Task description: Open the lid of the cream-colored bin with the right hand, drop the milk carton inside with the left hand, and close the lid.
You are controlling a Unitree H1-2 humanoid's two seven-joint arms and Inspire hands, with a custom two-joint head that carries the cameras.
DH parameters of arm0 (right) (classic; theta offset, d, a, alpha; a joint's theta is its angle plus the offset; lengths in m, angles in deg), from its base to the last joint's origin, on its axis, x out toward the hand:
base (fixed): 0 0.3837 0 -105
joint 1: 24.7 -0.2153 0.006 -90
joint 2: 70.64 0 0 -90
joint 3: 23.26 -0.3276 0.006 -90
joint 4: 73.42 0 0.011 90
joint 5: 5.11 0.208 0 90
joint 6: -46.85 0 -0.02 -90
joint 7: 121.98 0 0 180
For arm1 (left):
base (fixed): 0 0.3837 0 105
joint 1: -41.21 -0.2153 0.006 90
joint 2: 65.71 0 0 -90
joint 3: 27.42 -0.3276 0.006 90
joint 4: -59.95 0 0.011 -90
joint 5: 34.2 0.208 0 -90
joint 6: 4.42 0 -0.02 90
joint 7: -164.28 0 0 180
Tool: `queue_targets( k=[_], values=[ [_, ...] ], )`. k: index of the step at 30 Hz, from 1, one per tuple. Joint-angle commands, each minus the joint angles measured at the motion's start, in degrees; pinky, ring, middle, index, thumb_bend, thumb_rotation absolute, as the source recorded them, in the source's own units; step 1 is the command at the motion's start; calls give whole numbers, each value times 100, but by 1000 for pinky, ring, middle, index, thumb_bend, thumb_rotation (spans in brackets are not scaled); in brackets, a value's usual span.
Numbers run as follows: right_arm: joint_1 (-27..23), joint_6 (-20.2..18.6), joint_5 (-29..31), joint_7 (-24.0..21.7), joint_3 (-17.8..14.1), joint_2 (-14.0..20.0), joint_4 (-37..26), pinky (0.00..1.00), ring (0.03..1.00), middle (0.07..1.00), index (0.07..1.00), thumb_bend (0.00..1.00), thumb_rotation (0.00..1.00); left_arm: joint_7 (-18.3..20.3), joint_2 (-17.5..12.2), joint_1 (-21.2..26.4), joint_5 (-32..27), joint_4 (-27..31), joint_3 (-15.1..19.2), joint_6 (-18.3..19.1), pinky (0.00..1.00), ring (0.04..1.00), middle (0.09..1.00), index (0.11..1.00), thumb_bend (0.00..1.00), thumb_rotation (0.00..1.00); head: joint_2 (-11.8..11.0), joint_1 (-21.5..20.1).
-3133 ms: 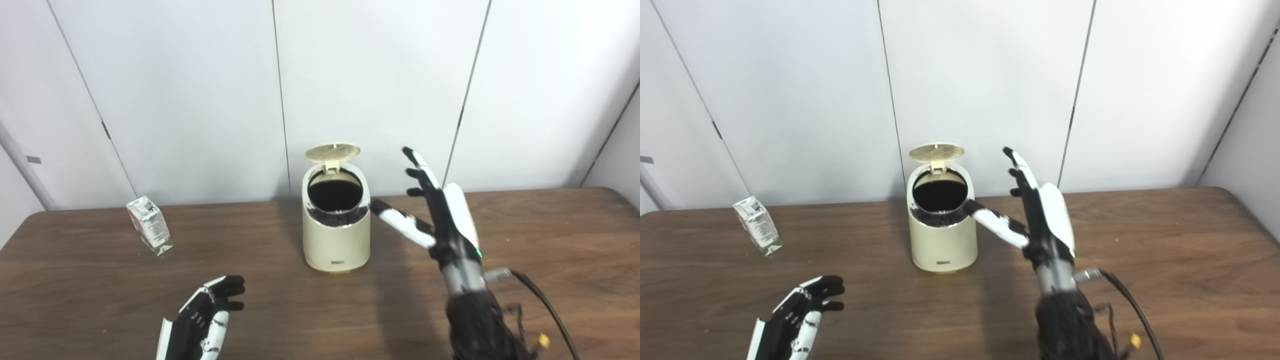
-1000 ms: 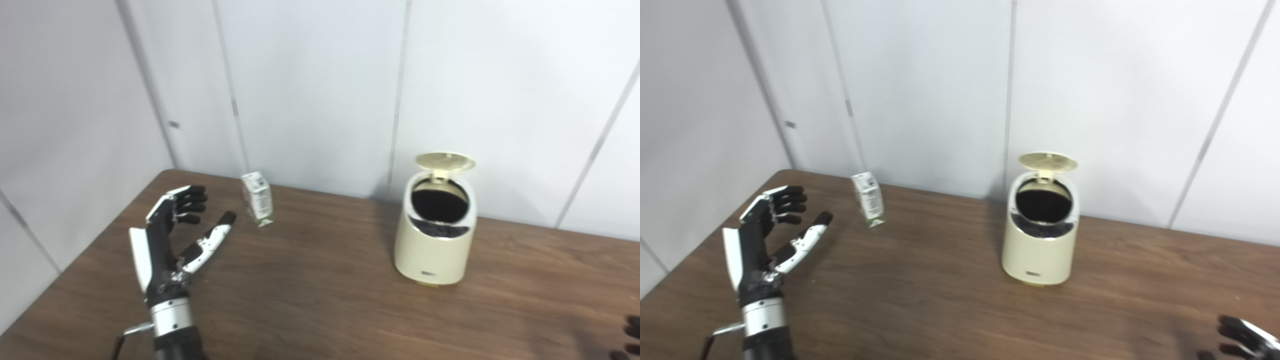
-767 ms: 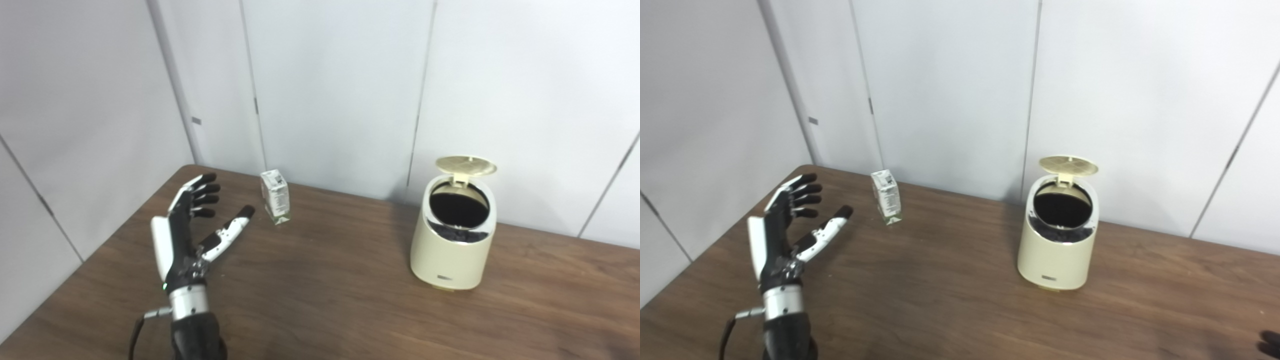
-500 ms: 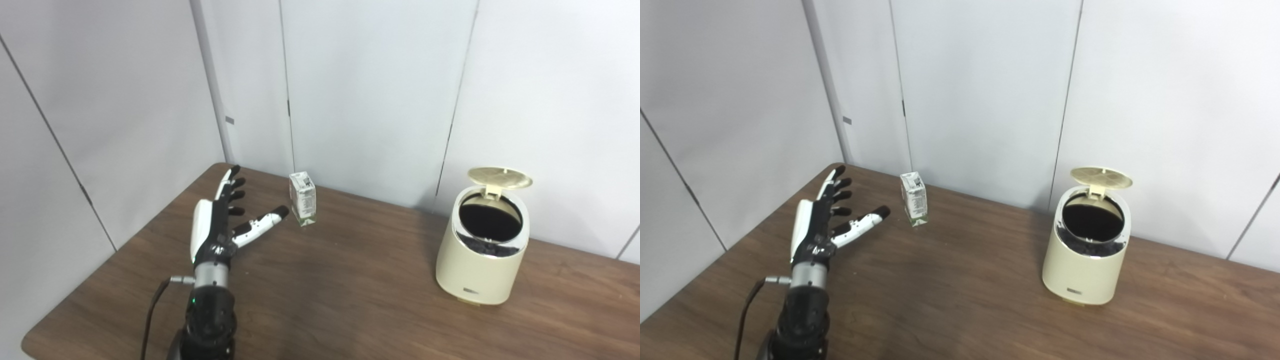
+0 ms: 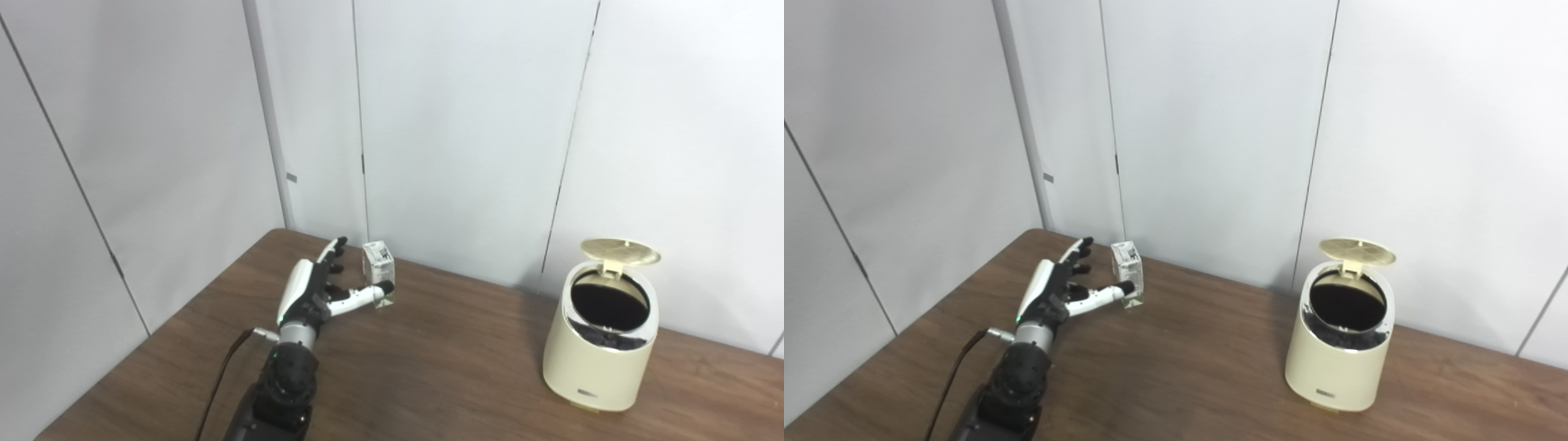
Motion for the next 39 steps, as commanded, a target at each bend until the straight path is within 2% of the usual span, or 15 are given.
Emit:
queue_targets(
  k=[1, 8, 11, 16, 18, 21, 27, 34, 35, 36, 37, 39],
  values=[
    [103, 244, -249, 95, 97, -89, 524, 563, 680, 708, 673, 264, 492, 41, -251, 404, 59, -61, -68, -3, 658, 866, 959, 1000, 1000, 464, -20, -5],
    [-6, 211, -376, 188, 137, -102, 700, 548, 673, 705, 671, 278, 504, -29, -490, 783, 280, -510, -353, 78, 629, 849, 942, 1000, 1000, 476, -84, -12],
    [-32, 235, -340, 189, 167, -107, 729, 550, 671, 704, 670, 263, 438, -50, -521, 931, 222, -662, -324, 120, 654, 881, 961, 1000, 1000, 435, -102, 0],
    [-73, 261, -357, 304, 244, -22, 840, 553, 667, 698, 666, 281, 484, -154, -566, 1124, 337, -879, -299, 215, 692, 912, 978, 1000, 1000, 428, -108, 27],
    [-69, 261, -344, 323, 270, 1, 845, 556, 668, 697, 667, 285, 508, -157, -582, 1160, 394, -931, -291, 242, 731, 934, 989, 1000, 1000, 424, -112, 28],
    [-45, 256, -319, 301, 278, 24, 848, 555, 670, 700, 670, 277, 471, -128, -583, 1213, 536, -1036, -251, 259, 731, 918, 968, 999, 1000, 425, -108, 16],
    [-10, 246, -268, 260, 257, 29, 828, 531, 654, 688, 659, 269, 412, -116, -566, 1167, 757, -985, -347, 259, 654, 874, 942, 993, 1000, 416, -85, 0],
    [6, 261, -213, 287, 330, 91, 816, 536, 648, 680, 646, 266, 403, -101, -568, 1230, 767, -1118, -382, 258, 706, 909, 956, 986, 1000, 400, -71, -36],
    [16, 260, -230, 278, 325, 93, 797, 528, 640, 673, 574, 370, 284, -70, -579, 1244, 746, -1141, -393, 258, 707, 910, 959, 991, 1000, 397, -57, -44],
    [25, 258, -236, 263, 318, 93, 782, 521, 635, 669, 529, 434, 210, -20, -603, 1258, 743, -1167, -425, 258, 705, 907, 962, 992, 1000, 408, -50, -49],
    [31, 256, -238, 253, 313, 93, 772, 516, 631, 667, 508, 464, 175, 13, -620, 1265, 746, -1182, -449, 258, 689, 897, 960, 986, 1000, 431, -50, -49],
    [60, 193, -204, 206, 295, 85, 711, 516, 630, 666, 501, 474, 164, 121, -651, 1285, 519, -1281, -456, 84, 727, 926, 978, 993, 1000, 428, -23, -82]
  ],
)
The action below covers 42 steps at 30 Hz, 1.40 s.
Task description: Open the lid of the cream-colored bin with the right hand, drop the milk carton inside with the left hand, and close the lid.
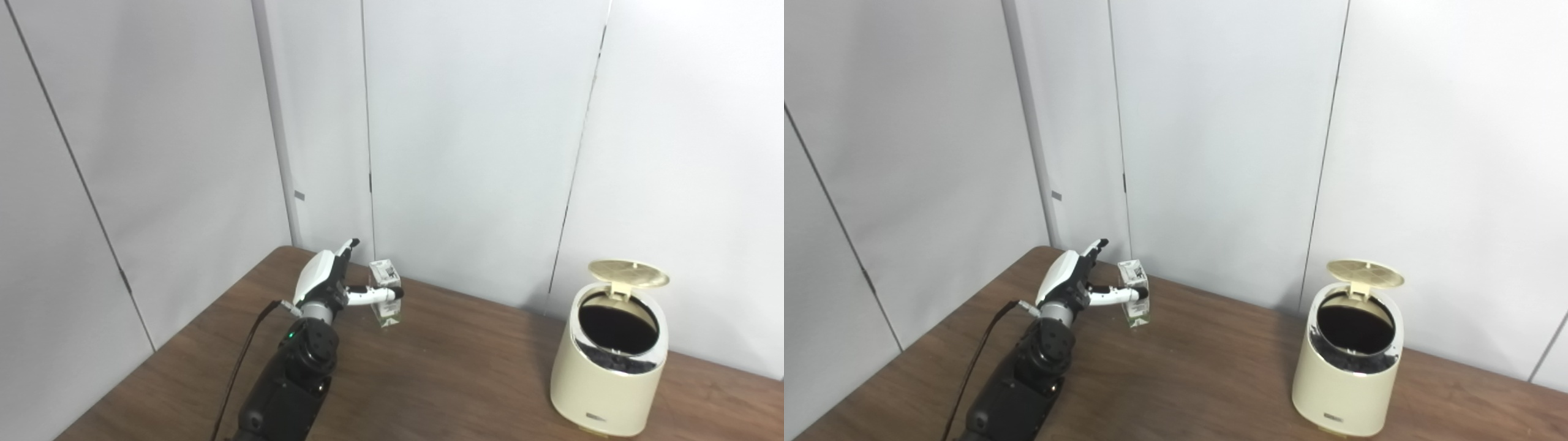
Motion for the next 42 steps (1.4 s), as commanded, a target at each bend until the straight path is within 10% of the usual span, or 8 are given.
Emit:
queue_targets(
  k=[1, 26, 42],
  values=[
    [363, 150, -27, -37, 54, -144, 294, 518, 628, 664, 499, 477, 160, 37, -203, 352, -194, -46, 26, -254, 751, 936, 982, 992, 1000, 414, -3, -19],
    [576, -180, -157, -191, -5, -230, -103, 410, 572, 645, 496, 480, 156, 181, -240, 625, -1319, -1552, -91, -1223, 764, 922, 995, 1000, 1000, 366, 98, -263],
    [599, -87, -189, -302, 79, -187, -38, 449, 616, 655, 497, 481, 174, -358, 137, 909, -2396, -2491, 703, -1444, 929, 971, 978, 958, 932, 419, 105, -345]
  ],
)
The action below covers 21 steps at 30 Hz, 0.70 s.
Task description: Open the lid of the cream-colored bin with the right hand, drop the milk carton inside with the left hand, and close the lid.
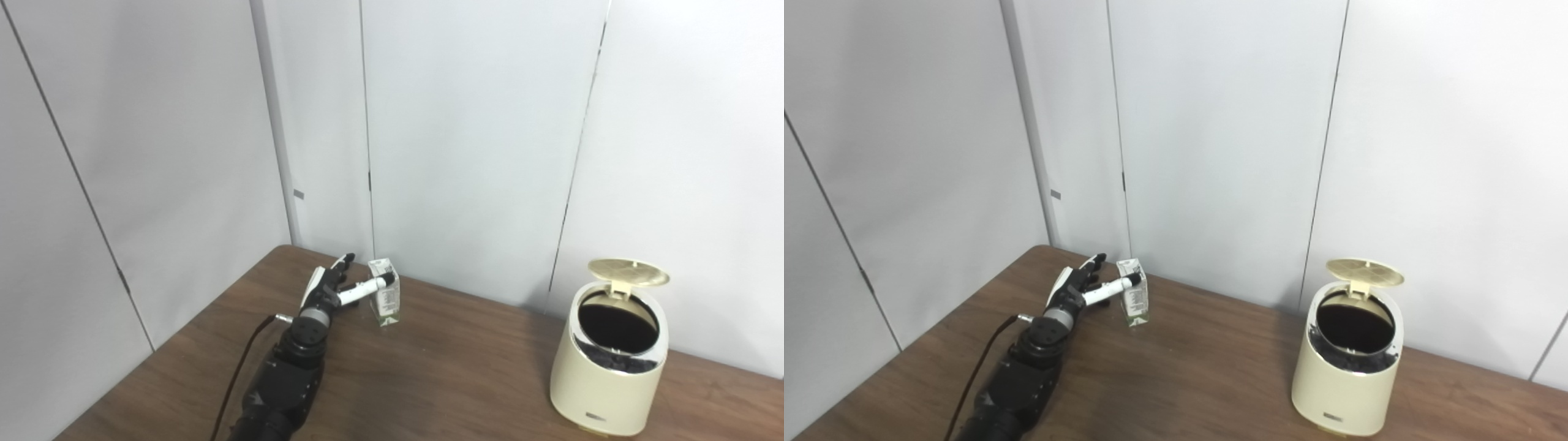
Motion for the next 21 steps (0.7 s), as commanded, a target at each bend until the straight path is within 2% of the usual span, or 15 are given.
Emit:
queue_targets(
  k=[1, 5, 8, 10, 13, 17, 21],
  values=[
    [392, 135, -51, -24, 124, -186, 235, 443, 613, 654, 497, 482, 175, -60, 28, 196, -159, -67, 61, -25, 934, 971, 976, 942, 924, 405, -1, -19],
    [407, 22, -59, -46, 92, -206, 170, 406, 591, 657, 497, 483, 176, -45, 41, 198, -239, -90, 21, -44, 969, 995, 994, 913, 910, 377, 1, -30],
    [410, -12, -63, -62, 98, -230, 118, 366, 560, 652, 497, 483, 176, 221, -99, 192, -172, -170, -223, -145, 997, 1000, 990, 897, 892, 423, 5, -56],
    [414, -30, -71, -65, 103, -246, 98, 357, 553, 650, 497, 483, 176, 351, -127, 206, -301, -237, -236, -209, 1000, 1000, 989, 902, 884, 438, 0, -68],
    [406, 38, -62, -57, 107, -253, 147, 422, 599, 655, 497, 483, 176, 660, -105, 253, -720, -376, -88, -294, 1000, 1000, 999, 937, 846, 321, 6, -84],
    [396, 113, -67, -43, 110, -259, 166, 374, 568, 654, 497, 483, 177, 764, -132, 217, -819, -272, -151, -164, 950, 994, 1000, 973, 891, 304, 12, -106],
    [414, 5, -87, -37, 104, -295, 74, 392, 582, 651, 497, 483, 176, 933, -194, 198, -811, -249, -294, -194, 879, 947, 986, 957, 896, 264, 17, -130]
  ],
)
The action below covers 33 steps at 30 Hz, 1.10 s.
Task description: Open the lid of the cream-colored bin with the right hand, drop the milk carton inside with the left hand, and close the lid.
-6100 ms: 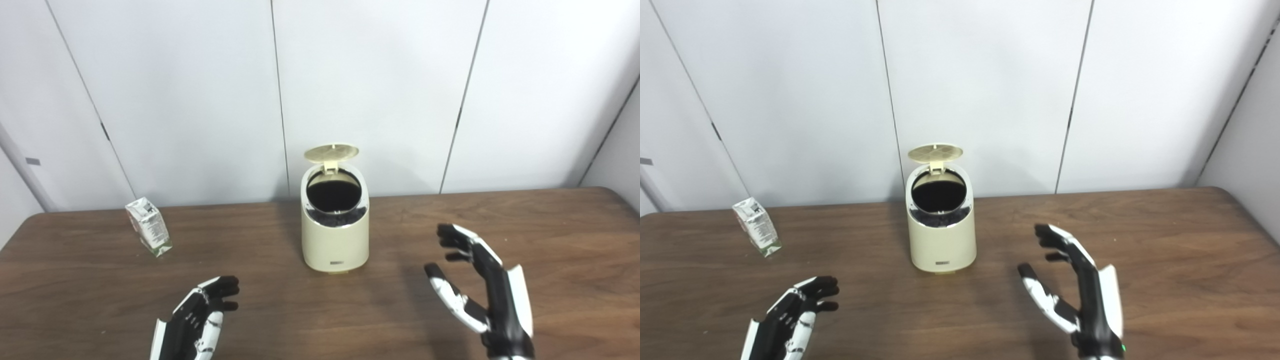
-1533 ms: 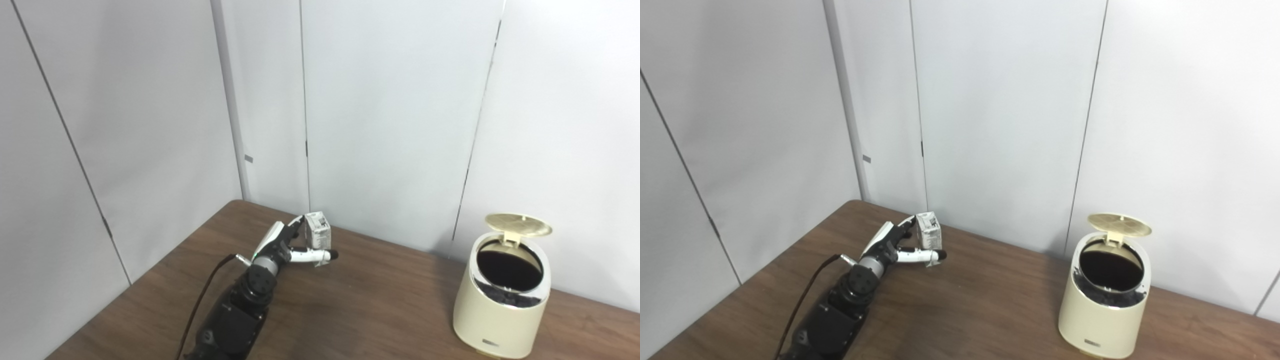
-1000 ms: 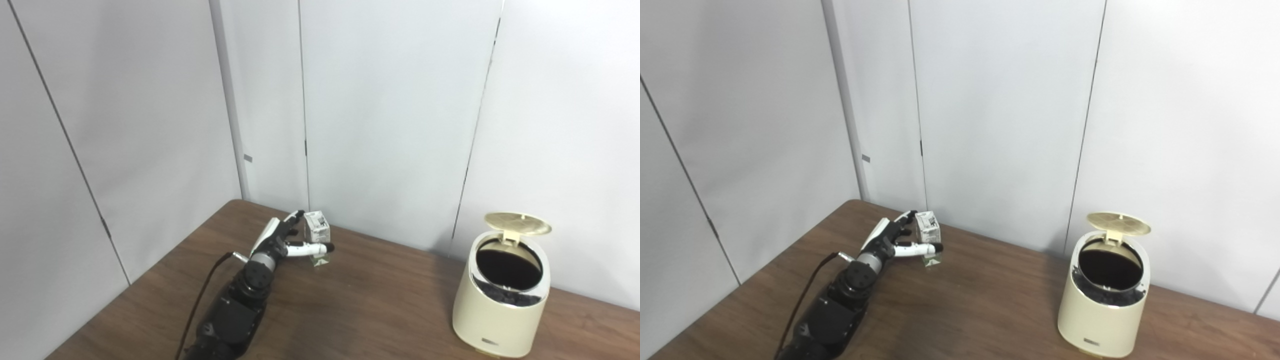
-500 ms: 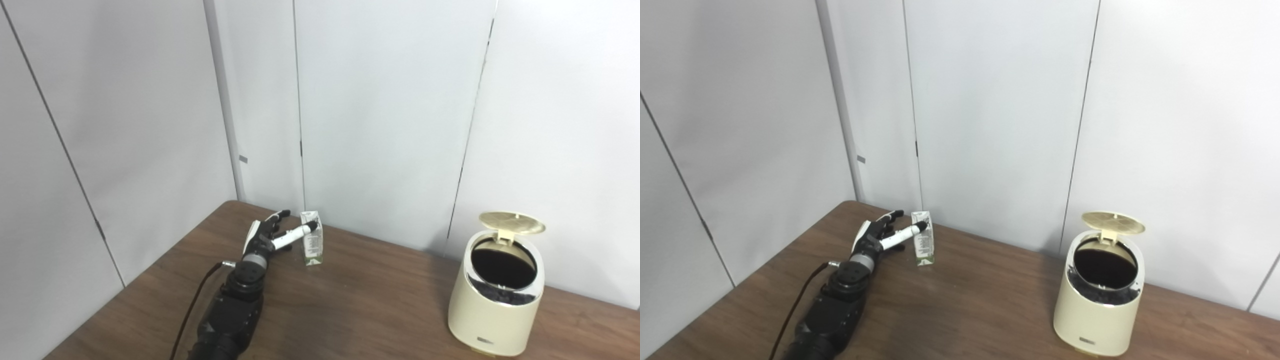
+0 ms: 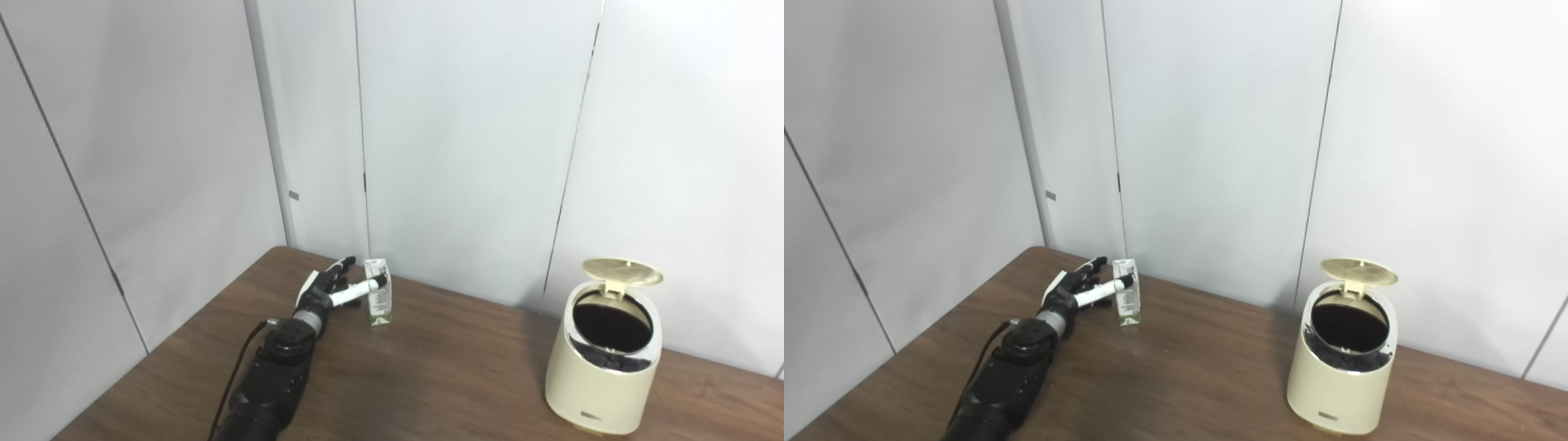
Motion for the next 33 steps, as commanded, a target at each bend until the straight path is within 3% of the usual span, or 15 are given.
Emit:
queue_targets(
  k=[1, 9, 12, 18, 24, 27, 29, 30, 32, 33],
  values=[
    [332, 73, -23, 52, 96, -274, 191, 396, 584, 652, 497, 483, 175, 309, -22, 135, 2, 39, -193, 35, 868, 937, 976, 949, 899, 257, -2, -9],
    [348, 13, -55, 35, 108, -299, 130, 407, 590, 657, 497, 483, 176, 381, -107, 188, 49, 53, -420, 131, 913, 946, 948, 954, 934, 239, 8, -74],
    [354, 17, -38, 25, 112, -317, 99, 362, 557, 656, 497, 483, 176, 484, -154, 207, 83, -4, -528, -21, 934, 947, 943, 965, 940, 241, 7, -102],
    [367, 9, -67, 42, 105, -333, 70, 413, 596, 653, 497, 484, 177, 596, -227, 301, 159, -165, -714, -289, 962, 954, 938, 967, 945, 226, 39, -141],
    [398, -32, -82, 44, 101, -341, 6, 433, 609, 661, 497, 483, 177, 465, -189, 362, 220, -252, -697, -343, 951, 934, 897, 931, 862, 83, 58, -162],
    [407, -42, -54, 32, 96, -349, -11, 415, 593, 657, 497, 484, 177, 227, -123, 348, 317, -194, -663, -326, 919, 899, 852, 874, 794, 9, 67, -160],
    [412, -40, -77, 37, 100, -347, -18, 419, 595, 657, 497, 484, 177, -163, -4, 340, 388, -168, -550, -368, 824, 822, 789, 806, 764, 1, 67, -160],
    [412, -31, -96, 38, 105, -340, -8, 424, 598, 658, 497, 484, 177, -565, 129, 361, 391, -183, -390, -367, 786, 786, 759, 774, 755, 0, 67, -160],
    [418, -70, -118, 32, 108, -338, -26, 438, 607, 661, 498, 484, 177, -1119, 322, 413, 371, -277, -140, -426, 674, 728, 713, 553, 568, 34, 67, -160],
    [425, -112, -123, 24, 107, -339, -58, 425, 595, 658, 498, 484, 177, -1288, 386, 434, 360, -323, -52, -467, 696, 755, 726, 522, 544, 38, 100, -183]
  ],
)
